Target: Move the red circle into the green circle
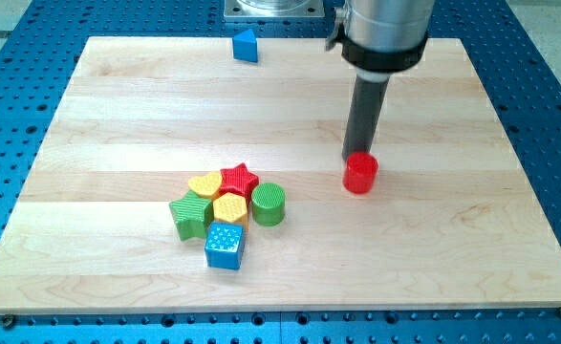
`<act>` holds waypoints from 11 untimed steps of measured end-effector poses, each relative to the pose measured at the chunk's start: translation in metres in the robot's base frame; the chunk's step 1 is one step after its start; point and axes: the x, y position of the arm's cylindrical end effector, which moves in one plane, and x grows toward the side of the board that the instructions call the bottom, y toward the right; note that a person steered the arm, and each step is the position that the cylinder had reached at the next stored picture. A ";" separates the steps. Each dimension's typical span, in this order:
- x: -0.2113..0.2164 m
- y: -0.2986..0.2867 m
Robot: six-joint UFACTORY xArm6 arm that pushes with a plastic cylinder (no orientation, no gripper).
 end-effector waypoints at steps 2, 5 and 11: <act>0.001 0.033; 0.072 0.044; 0.165 -0.130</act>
